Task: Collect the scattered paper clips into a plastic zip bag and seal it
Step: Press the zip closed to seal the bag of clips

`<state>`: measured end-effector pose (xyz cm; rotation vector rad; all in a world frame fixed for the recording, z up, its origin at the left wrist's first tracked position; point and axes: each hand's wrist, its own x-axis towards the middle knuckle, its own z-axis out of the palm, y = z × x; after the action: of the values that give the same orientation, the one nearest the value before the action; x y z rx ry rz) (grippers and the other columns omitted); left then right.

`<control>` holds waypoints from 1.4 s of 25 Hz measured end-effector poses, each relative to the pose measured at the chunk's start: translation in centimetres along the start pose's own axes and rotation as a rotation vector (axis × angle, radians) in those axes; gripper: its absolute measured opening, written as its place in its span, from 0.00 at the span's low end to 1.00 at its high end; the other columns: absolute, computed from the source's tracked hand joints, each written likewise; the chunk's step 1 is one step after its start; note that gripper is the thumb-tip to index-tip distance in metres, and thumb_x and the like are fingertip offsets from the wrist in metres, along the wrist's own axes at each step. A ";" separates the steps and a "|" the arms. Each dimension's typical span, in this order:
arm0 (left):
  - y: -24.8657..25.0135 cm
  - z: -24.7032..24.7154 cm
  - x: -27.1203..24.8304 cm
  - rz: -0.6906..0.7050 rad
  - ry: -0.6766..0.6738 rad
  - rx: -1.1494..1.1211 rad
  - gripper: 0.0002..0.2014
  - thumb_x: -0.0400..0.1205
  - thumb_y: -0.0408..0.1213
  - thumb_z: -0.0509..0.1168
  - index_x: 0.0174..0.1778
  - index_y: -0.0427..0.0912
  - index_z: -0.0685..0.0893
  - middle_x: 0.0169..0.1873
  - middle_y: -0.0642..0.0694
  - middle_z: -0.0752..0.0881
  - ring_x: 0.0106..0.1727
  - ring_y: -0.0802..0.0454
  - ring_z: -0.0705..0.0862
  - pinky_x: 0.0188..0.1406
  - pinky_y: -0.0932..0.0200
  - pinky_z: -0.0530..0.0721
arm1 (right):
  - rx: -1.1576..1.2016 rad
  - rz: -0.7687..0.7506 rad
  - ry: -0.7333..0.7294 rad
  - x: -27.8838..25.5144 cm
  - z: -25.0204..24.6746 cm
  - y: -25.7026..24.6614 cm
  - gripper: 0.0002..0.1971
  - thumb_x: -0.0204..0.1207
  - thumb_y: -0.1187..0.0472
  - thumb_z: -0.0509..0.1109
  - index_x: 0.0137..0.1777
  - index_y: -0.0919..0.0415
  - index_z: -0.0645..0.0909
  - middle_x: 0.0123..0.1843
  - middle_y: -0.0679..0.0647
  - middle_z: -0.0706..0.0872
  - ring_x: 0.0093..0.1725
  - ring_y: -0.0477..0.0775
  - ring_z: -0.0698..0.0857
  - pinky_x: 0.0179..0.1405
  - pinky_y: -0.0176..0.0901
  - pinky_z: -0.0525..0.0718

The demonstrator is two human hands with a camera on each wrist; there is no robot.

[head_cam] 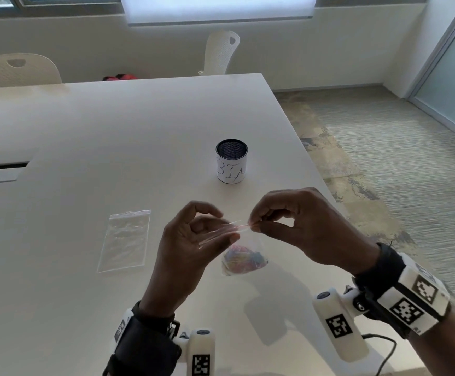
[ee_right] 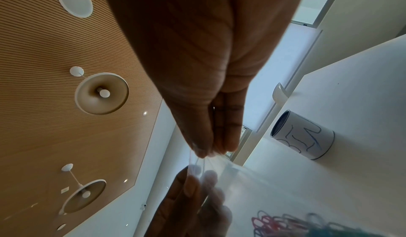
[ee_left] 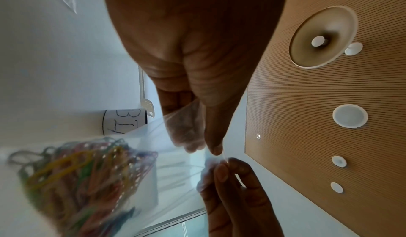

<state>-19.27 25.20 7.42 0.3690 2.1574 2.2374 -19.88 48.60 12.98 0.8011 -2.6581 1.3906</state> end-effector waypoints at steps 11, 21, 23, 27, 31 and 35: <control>-3.2 0.1 1.1 -0.081 -0.076 0.221 0.06 0.77 0.32 0.82 0.47 0.47 0.98 0.43 0.46 0.95 0.47 0.44 0.94 0.55 0.36 0.92 | 0.060 0.105 0.020 -0.6 2.3 4.2 0.05 0.77 0.68 0.82 0.48 0.60 0.91 0.43 0.48 0.90 0.42 0.47 0.91 0.48 0.44 0.91; -3.7 0.8 1.6 -0.080 0.006 0.252 0.04 0.78 0.33 0.82 0.45 0.47 0.97 0.42 0.50 0.94 0.46 0.53 0.94 0.50 0.55 0.91 | 0.264 0.246 0.190 -0.9 4.0 5.5 0.11 0.74 0.73 0.82 0.49 0.61 0.85 0.43 0.55 0.93 0.45 0.61 0.93 0.53 0.50 0.92; -3.7 1.0 1.6 -0.066 0.020 0.262 0.05 0.78 0.31 0.81 0.43 0.46 0.97 0.40 0.50 0.93 0.43 0.55 0.93 0.46 0.63 0.88 | 0.260 0.246 0.203 -0.9 4.1 5.6 0.11 0.75 0.72 0.82 0.50 0.61 0.85 0.44 0.55 0.93 0.46 0.60 0.93 0.55 0.51 0.93; -3.7 1.3 1.6 -0.036 0.017 0.284 0.05 0.79 0.30 0.80 0.41 0.45 0.96 0.39 0.51 0.93 0.41 0.57 0.92 0.43 0.68 0.86 | 0.210 0.249 0.227 -0.9 4.1 5.3 0.11 0.75 0.70 0.81 0.48 0.61 0.81 0.41 0.50 0.92 0.40 0.53 0.89 0.49 0.46 0.90; -3.8 1.5 1.5 -0.030 0.010 0.287 0.04 0.80 0.31 0.79 0.42 0.46 0.95 0.40 0.52 0.93 0.42 0.57 0.92 0.44 0.68 0.85 | 0.175 0.219 0.211 -1.0 4.4 5.2 0.11 0.77 0.69 0.79 0.49 0.59 0.80 0.44 0.49 0.90 0.40 0.50 0.85 0.48 0.48 0.87; -3.9 1.5 1.3 -0.028 0.011 0.278 0.03 0.80 0.34 0.79 0.45 0.46 0.96 0.42 0.51 0.94 0.46 0.53 0.93 0.49 0.65 0.89 | 0.127 0.169 0.153 -1.0 4.8 5.2 0.14 0.77 0.66 0.81 0.56 0.56 0.81 0.49 0.46 0.91 0.50 0.52 0.89 0.55 0.50 0.89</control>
<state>-20.89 27.06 3.81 0.3273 2.4675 1.9311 -20.41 47.73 5.93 0.4649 -2.5926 1.6024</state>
